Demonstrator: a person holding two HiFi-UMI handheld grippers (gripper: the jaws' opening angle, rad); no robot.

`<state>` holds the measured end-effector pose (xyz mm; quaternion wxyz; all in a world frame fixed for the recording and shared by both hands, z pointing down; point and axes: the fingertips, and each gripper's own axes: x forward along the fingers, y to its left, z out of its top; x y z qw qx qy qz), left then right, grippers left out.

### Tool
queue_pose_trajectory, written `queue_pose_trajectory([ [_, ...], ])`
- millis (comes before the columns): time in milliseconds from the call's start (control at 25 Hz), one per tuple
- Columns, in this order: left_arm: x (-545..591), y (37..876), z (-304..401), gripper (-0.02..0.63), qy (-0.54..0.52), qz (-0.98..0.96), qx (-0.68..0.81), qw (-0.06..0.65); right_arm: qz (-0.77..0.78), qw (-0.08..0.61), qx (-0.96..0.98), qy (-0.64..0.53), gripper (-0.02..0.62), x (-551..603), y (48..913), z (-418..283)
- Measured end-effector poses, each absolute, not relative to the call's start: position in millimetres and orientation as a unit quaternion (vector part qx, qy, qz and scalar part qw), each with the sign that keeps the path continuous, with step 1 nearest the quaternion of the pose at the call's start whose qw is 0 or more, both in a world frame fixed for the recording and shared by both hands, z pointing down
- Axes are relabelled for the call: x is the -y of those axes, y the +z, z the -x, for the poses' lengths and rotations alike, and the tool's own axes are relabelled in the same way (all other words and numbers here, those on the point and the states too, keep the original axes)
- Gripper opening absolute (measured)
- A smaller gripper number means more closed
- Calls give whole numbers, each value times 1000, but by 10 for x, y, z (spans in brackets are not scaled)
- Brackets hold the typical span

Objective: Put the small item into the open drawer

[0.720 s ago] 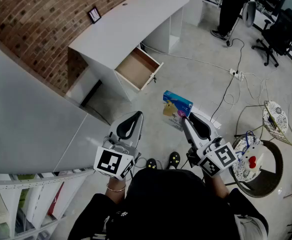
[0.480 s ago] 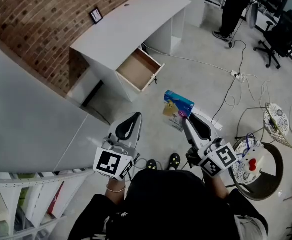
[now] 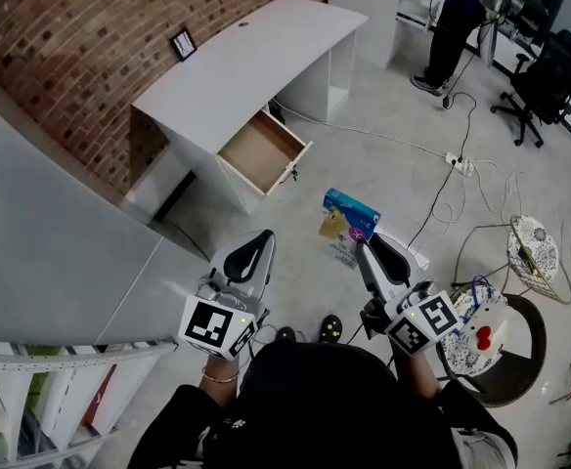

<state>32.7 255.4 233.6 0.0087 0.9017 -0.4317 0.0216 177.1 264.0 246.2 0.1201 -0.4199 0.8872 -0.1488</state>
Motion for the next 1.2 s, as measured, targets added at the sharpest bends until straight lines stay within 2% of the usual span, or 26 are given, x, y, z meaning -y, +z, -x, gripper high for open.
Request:
queue_pose_trajectory([
  [640,-2378,2358,-1180,0,27,-915,401,-10,438,129,-877,-149,95,-2551,2500,-2586],
  [1200,-2462,2421,-1148,0,37,-902,430,-10,423,132,-882,-159,95,-2475,2609,-2655],
])
